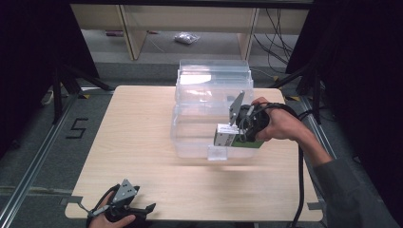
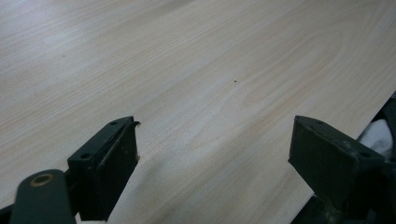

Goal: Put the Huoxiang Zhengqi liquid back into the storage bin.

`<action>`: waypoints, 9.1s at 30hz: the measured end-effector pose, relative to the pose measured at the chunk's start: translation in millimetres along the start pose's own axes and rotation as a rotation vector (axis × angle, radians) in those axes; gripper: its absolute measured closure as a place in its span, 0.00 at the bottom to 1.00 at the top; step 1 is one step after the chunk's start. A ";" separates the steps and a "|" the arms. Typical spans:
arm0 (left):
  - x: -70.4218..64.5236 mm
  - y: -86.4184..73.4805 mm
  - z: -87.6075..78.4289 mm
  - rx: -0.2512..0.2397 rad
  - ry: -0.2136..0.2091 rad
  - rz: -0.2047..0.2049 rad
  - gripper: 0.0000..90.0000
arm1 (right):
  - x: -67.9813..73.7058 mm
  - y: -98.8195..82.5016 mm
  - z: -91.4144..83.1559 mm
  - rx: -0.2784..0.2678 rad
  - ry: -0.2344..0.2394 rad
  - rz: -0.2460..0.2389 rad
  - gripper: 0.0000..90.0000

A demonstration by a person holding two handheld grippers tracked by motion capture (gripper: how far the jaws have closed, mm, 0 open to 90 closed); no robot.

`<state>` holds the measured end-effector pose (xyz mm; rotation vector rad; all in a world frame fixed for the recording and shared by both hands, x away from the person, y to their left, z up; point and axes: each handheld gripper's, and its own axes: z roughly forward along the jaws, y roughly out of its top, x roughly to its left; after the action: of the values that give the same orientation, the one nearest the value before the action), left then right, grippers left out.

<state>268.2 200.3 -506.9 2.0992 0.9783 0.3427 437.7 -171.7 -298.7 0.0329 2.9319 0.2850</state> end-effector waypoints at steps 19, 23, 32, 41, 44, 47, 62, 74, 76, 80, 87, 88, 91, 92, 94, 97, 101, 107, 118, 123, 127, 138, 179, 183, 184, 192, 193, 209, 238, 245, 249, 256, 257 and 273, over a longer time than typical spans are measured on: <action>1.8 0.4 -0.7 0.019 0.007 0.017 0.17 | -51.5 -9.0 30.4 0.004 0.008 0.018 0.72; 1.4 0.0 -0.4 0.007 0.016 0.015 0.17 | -56.3 -11.6 39.8 0.036 0.025 0.051 0.72; -0.4 1.3 0.0 0.005 -0.005 0.016 0.16 | -61.6 -17.1 55.9 0.065 0.050 0.073 0.72; -1.8 4.1 2.0 0.003 -0.010 0.013 0.17 | -67.3 -20.4 77.5 0.058 0.061 0.049 0.72; -2.2 3.4 3.4 0.014 -0.012 0.020 0.17 | -69.2 -21.4 85.0 0.066 0.075 0.044 0.72; -0.6 3.1 2.3 0.014 -0.003 0.023 0.17 | -72.4 -21.7 88.6 0.065 0.086 0.018 0.72; -1.5 2.5 2.4 -0.002 -0.007 0.001 0.16 | -70.6 -33.7 107.3 0.080 0.112 0.062 0.71; 0.1 2.6 1.4 0.013 0.005 0.020 0.16 | -73.9 -39.8 119.0 0.066 0.129 0.063 0.71; 0.4 2.4 1.6 0.013 0.006 0.018 0.17 | -71.2 -39.8 118.9 0.092 0.133 0.086 0.71; -0.8 2.0 2.1 -0.001 -0.004 0.002 0.17 | -71.6 -39.3 121.0 0.074 0.137 0.047 0.70; -0.5 1.8 1.8 -0.001 -0.003 0.001 0.17 | -68.8 -38.6 112.2 0.054 0.145 0.052 0.69; -0.5 1.8 1.8 -0.001 -0.003 0.001 0.16 | -68.7 -38.4 108.2 0.046 0.139 0.054 0.69; -0.8 1.9 1.9 -0.002 -0.003 0.001 0.17 | -67.7 -38.3 94.8 0.040 0.124 0.085 0.67; 0.3 2.1 1.3 0.011 0.007 0.015 0.17 | -67.7 -38.3 94.8 0.040 0.124 0.085 0.67; 0.3 2.0 1.6 0.008 0.017 0.019 0.17 | -68.0 -37.7 87.2 0.029 0.111 0.074 0.66; -0.5 1.7 1.6 -0.006 -0.003 0.001 0.17 | -68.8 -37.1 78.6 -0.005 0.092 0.065 0.65; 0.6 1.8 1.0 0.008 0.019 0.015 0.17 | -64.4 -39.1 70.7 -0.029 0.070 0.157 0.60; 0.5 1.7 1.0 0.009 0.019 0.015 0.17 | -62.4 -42.8 64.2 -0.088 0.048 0.232 0.52; 0.2 1.8 0.3 0.008 0.015 0.012 0.17 | -48.2 -40.7 52.8 -0.151 -0.037 0.360 0.39; -0.1 1.3 0.5 -0.006 0.004 -0.001 0.17 | -38.1 -40.7 49.5 -0.201 -0.059 0.418 0.34; 1.0 1.6 -0.7 0.004 0.004 0.011 0.16 | -26.6 -42.7 46.1 -0.261 -0.088 0.486 0.31; -0.7 1.9 -2.3 -0.015 0.011 0.003 0.17 | 6.2 -49.5 40.0 -0.452 -0.151 0.596 0.27; -1.9 1.0 -9.2 -0.026 0.058 0.006 0.17 | 94.6 -51.1 79.1 -0.561 -0.170 0.756 0.21; -2.1 0.9 -10.4 -0.024 0.067 0.010 0.17 | 99.7 -52.4 87.6 -0.562 -0.170 0.753 0.21; -2.2 1.1 -11.5 -0.016 0.065 0.015 0.17 | 100.5 -53.2 90.6 -0.571 -0.172 0.752 0.21; -1.4 0.8 -11.7 -0.019 0.074 0.020 0.17 | 103.6 -54.4 98.8 -0.579 -0.170 0.763 0.20; -0.7 0.7 -11.8 -0.013 0.077 0.028 0.17 | 104.8 -54.0 99.1 -0.572 -0.154 0.780 0.20; -1.5 0.7 -16.4 -0.014 0.084 0.032 0.17 | 121.0 -65.7 111.6 -0.587 -0.141 0.829 0.19; -2.5 -0.3 -16.0 -0.027 0.070 0.007 0.17 | 149.2 -87.3 126.2 -0.610 -0.151 0.817 0.18; -3.5 0.1 -15.7 -0.041 0.072 0.018 0.16 | 157.1 -87.6 130.0 -0.597 -0.122 0.864 0.18; -3.1 -0.4 -16.4 -0.036 0.064 0.008 0.16 | 159.6 -89.5 131.8 -0.604 -0.120 0.865 0.18; -2.2 0.2 -15.9 -0.030 0.060 0.004 0.16 | 162.1 -96.6 134.1 -0.608 -0.118 0.862 0.18; -2.3 0.1 -16.0 -0.028 0.061 0.003 0.16 | 163.0 -98.0 133.7 -0.604 -0.130 0.859 0.18; -2.4 -0.3 -14.6 -0.036 0.060 -0.001 0.16 | 175.0 -115.5 133.2 -0.583 -0.143 0.873 0.18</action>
<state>258.8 206.5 -497.3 2.0665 1.0005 0.4216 291.8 -252.8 -482.7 1.1771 2.3934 1.1671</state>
